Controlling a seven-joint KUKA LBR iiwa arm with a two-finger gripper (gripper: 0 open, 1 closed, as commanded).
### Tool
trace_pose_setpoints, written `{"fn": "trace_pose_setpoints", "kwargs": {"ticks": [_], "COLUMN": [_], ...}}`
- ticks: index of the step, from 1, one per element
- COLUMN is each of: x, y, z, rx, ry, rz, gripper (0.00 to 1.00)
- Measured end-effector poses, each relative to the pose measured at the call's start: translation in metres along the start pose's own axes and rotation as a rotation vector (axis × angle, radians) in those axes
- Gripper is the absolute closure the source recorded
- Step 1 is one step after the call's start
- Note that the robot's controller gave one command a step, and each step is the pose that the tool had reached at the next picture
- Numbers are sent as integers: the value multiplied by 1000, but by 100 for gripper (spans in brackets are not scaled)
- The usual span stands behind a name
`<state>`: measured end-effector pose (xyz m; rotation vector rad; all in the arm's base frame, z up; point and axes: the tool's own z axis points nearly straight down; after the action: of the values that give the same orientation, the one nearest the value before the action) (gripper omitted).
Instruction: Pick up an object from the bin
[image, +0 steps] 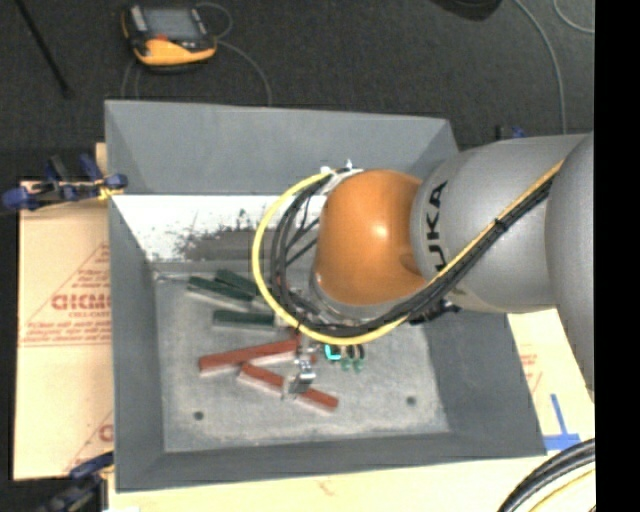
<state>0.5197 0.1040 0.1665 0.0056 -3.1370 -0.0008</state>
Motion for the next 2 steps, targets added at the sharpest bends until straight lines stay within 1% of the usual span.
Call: {"fn": "trace_pose_setpoints", "kwargs": {"ticks": [1,2], "x": [-2,-20], "y": [0,2], "z": [-4,80], "rx": [-1,-1], "ry": [-7,6], "rz": [3,214], "gripper": [0,100]}}
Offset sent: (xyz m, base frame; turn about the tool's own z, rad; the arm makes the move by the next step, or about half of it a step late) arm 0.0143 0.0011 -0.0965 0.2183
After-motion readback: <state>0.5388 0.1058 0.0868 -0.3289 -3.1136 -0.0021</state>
